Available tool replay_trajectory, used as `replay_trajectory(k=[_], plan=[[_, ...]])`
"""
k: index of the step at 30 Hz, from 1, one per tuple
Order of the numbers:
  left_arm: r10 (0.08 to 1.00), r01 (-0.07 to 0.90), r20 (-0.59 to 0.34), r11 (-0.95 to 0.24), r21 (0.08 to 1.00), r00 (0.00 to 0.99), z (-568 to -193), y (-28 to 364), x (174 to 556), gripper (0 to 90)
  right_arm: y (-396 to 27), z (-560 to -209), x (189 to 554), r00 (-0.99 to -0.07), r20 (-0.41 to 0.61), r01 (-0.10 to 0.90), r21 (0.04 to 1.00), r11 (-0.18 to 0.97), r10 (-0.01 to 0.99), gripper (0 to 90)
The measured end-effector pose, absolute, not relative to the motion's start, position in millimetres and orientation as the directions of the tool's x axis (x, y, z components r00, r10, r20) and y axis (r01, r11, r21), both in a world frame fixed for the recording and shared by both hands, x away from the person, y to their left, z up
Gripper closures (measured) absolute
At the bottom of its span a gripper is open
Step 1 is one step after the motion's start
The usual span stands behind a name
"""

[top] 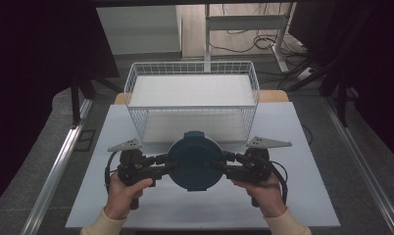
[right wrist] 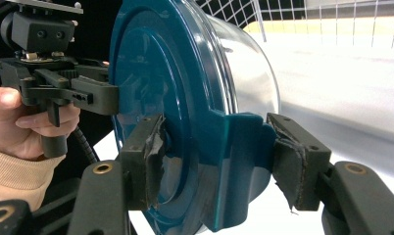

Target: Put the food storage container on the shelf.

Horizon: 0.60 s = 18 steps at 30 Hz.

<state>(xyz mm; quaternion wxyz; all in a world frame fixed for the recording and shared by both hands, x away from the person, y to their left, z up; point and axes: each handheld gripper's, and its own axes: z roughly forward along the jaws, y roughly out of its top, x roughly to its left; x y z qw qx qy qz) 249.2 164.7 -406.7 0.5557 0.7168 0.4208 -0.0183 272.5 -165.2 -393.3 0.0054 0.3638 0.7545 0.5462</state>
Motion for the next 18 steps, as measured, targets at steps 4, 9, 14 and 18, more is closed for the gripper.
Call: replay_trajectory(k=[4,9,14,18], plan=[[0.571,0.627,-0.504,-0.025,0.779,0.648,-402.6,164.4,257.1,43.8,-166.0,-386.0,277.6,-0.737,0.378,0.535,0.832,0.143,0.560,41.5],[0.565,0.626,-0.502,-0.033,0.779,0.655,-390.8,164.1,272.6,43.8,-166.6,-372.9,289.0,-0.733,0.369,0.536,0.831,0.151,0.572,41.5],[0.567,0.624,-0.496,-0.042,0.780,0.658,-378.4,165.8,285.0,43.7,-164.8,-363.3,300.7,-0.727,0.379,0.539,0.832,0.133,0.572,41.6],[0.570,0.616,-0.481,-0.057,0.786,0.666,-366.2,167.8,293.9,43.7,-163.3,-355.0,308.8,-0.732,0.375,0.529,0.839,0.128,0.569,41.6]])
